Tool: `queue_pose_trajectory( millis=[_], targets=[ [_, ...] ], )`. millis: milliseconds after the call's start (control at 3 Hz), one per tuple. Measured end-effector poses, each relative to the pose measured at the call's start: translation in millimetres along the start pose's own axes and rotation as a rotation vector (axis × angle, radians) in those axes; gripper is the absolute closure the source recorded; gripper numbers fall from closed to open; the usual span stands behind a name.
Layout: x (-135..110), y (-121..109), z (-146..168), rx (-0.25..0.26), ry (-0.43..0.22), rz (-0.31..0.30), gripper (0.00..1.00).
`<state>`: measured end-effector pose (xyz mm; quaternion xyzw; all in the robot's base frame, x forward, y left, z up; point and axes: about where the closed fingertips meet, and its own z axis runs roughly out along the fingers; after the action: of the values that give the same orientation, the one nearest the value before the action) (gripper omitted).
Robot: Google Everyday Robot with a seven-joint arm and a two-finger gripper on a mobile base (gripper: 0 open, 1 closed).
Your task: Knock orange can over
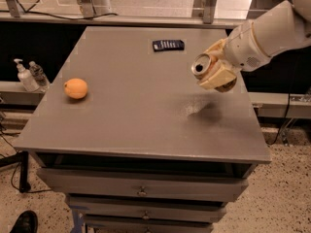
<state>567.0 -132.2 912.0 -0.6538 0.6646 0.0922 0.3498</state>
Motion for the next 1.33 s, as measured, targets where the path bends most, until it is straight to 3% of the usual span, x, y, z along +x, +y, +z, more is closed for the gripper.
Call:
queue_pose_trajectory(
  millis=[333, 667, 1333],
  targets=[
    [-7.0, 13.5, 8.6, -0.044, 0.119, -0.149, 1.0],
    [-12.6, 28.6, 15.3, -0.074, 0.163, -0.286, 1.0],
    [-15.9, 61.5, 26.4, -0.108, 0.124, -0.552, 1.0]
  ],
)
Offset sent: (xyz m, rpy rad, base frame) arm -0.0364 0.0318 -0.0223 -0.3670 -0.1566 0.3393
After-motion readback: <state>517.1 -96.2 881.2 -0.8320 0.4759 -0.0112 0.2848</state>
